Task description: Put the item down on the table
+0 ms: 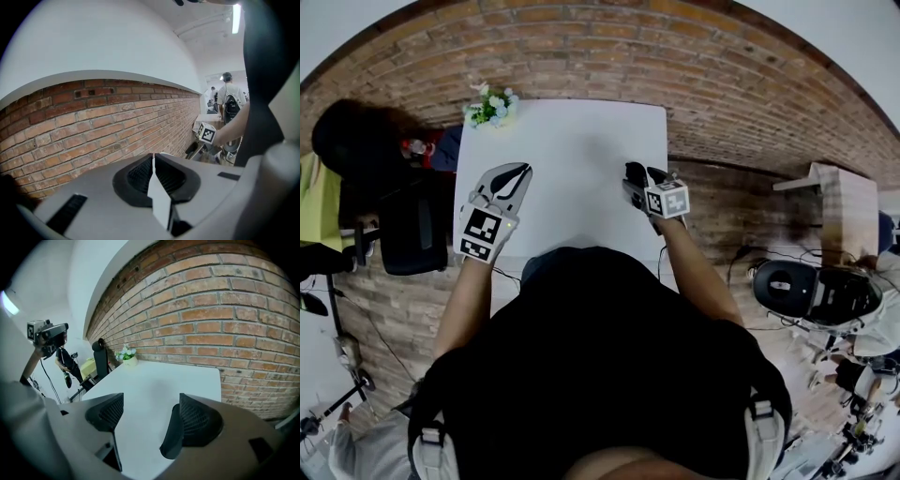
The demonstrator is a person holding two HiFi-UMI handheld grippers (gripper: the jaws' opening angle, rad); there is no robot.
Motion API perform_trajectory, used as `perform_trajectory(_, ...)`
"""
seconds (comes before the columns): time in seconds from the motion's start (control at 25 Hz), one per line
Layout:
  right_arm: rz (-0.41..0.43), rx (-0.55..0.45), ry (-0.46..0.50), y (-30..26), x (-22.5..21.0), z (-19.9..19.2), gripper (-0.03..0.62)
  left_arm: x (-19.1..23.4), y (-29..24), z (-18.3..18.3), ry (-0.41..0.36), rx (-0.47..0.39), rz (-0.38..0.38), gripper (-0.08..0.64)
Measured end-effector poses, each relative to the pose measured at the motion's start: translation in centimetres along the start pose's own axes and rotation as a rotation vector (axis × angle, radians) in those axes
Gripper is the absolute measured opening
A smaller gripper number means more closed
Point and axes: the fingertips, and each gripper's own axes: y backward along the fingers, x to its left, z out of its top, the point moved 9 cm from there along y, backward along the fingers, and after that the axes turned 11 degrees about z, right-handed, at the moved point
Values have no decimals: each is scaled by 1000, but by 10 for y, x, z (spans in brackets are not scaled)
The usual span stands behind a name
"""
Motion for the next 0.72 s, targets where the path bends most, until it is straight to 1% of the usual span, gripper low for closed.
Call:
perform_trajectory(0.12, 0, -10, 5, 4, 5, 3, 382, -1, 2, 0, 0, -6, -1, 21)
perform_trajectory(0.24, 18, -29, 22, 7, 13, 7, 374, -2, 4, 1, -1, -12, -2, 21)
perform_trajectory(0.44, 18, -68, 57, 22, 25, 17, 317, -7, 9, 3, -6, -21, -3, 21)
perform_trajectory(0.72, 15, -101, 94, 39, 41, 26, 264, -7, 17, 3, -9, -23, 1, 21)
